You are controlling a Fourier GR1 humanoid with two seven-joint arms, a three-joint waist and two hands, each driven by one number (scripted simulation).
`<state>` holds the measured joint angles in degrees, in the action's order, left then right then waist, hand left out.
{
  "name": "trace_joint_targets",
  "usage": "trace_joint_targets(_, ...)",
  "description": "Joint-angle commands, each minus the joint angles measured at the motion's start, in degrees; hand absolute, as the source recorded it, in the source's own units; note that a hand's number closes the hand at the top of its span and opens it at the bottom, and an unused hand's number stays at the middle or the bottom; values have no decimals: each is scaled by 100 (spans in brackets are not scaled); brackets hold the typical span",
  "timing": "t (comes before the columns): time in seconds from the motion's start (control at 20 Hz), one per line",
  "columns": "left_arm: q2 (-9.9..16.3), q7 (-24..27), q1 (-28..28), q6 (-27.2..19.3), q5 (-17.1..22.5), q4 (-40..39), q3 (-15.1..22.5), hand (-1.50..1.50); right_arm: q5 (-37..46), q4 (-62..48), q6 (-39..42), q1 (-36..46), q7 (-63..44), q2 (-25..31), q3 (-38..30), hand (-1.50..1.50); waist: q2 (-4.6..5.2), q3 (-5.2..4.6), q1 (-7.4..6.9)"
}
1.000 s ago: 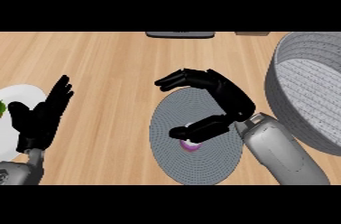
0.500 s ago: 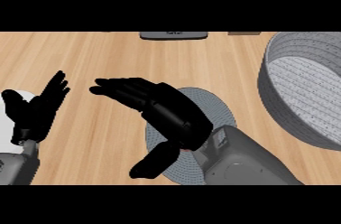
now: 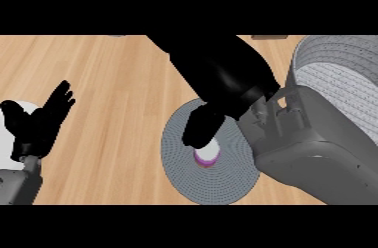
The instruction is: Pick the can from the placemat and place it in the basket
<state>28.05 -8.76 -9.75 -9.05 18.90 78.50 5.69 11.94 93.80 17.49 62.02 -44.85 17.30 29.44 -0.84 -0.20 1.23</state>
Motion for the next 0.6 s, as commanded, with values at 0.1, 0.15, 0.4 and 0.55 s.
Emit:
trace_joint_targets(0.1,8,103,-65,198,74,-115,-129,0,-1619,-267,1862,525,-848,547,-803,-150,55,12,-56)
trace_joint_targets(0.15,-45,-154,-201,-14,-60,-19,-30,0,-1912,-69,1996,567,-1265,469,-838,-150,31,16,-17)
trace_joint_targets(0.4,-33,-8,184,258,66,182,-149,0,-2749,286,2316,117,-1419,999,-1192,-150,33,20,-57)
trace_joint_targets(0.55,49,23,-88,311,8,-190,-330,0,-3409,696,2213,-373,-1400,1294,-1511,-150,40,20,15)
